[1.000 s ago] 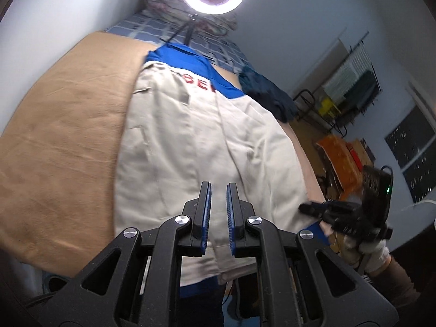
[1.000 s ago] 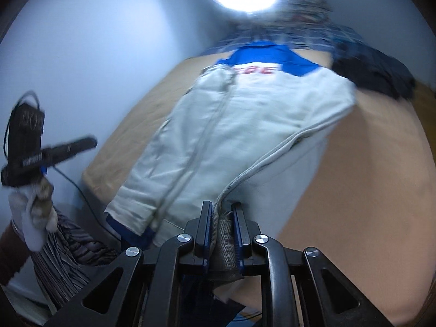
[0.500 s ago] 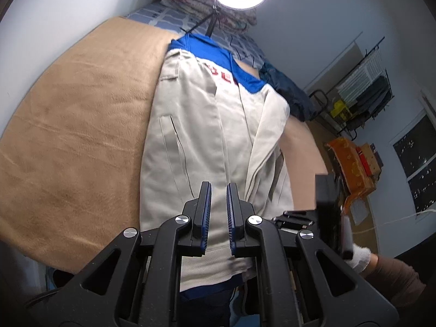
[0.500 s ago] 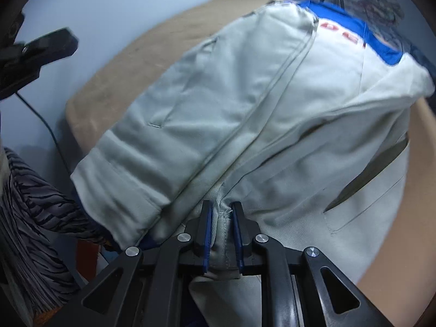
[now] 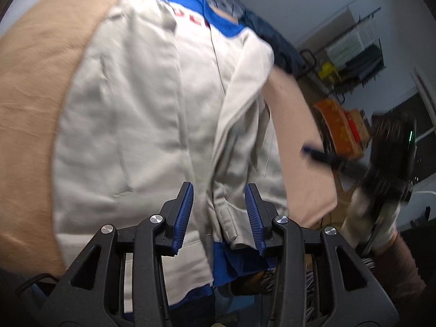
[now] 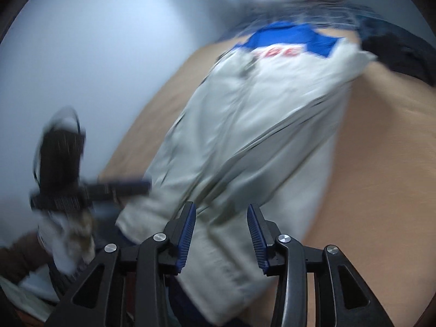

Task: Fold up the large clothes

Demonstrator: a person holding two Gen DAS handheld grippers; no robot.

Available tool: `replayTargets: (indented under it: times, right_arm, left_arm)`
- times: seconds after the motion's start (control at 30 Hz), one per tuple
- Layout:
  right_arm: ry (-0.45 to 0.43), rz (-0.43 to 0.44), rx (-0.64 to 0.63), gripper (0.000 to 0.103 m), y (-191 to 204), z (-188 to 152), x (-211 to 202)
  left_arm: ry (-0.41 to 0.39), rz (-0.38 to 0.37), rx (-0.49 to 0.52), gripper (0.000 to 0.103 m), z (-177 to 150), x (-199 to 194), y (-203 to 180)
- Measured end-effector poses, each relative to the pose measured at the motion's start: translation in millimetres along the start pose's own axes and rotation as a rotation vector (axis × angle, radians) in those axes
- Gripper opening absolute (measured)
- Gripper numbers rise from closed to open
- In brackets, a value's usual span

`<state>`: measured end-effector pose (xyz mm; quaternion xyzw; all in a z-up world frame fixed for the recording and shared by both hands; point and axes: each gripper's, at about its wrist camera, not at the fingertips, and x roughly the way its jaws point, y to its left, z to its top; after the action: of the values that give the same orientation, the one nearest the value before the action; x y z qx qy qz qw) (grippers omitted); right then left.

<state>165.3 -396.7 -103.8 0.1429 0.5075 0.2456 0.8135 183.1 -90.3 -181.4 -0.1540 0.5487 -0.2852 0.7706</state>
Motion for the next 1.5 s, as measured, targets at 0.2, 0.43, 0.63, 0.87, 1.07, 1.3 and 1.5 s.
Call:
replayTargets:
  times: [0.2, 0.43, 0.63, 0.87, 1.07, 1.3, 1.5]
  right_arm:
    - [-0.139, -0.024, 0.177, 0.067, -70, 41, -18]
    - [-0.235, -0.021, 0.333, 0.077, -133, 85, -2]
    - [-0.322, 0.055, 0.471, 0.077, -178, 118, 30]
    - [-0.382, 0.100, 0.576, 0.077, -212, 154, 64]
    - [-0.337, 0.118, 0.528, 0.048, -207, 180, 84]
    - [-0.266, -0.098, 0.284, 0.011, -138, 219, 79]
    - [-0.140, -0.274, 0.087, 0.007, -54, 257, 114]
  left_arm:
    - [0.051, 0.037, 0.010, 0.041, 3, 31, -6]
    - [0.077, 0.080, 0.050, 0.041, 13, 54, -13]
    - [0.105, 0.063, 0.034, 0.041, 14, 65, -7]
    - [0.146, -0.001, 0.021, 0.039, 15, 72, -6]
    - [0.184, -0.059, 0.010, 0.012, 13, 76, -12]
    - [0.182, -0.087, 0.046, 0.009, 6, 65, -21]
    - [0.190, -0.101, 0.054, 0.009, -1, 59, -24]
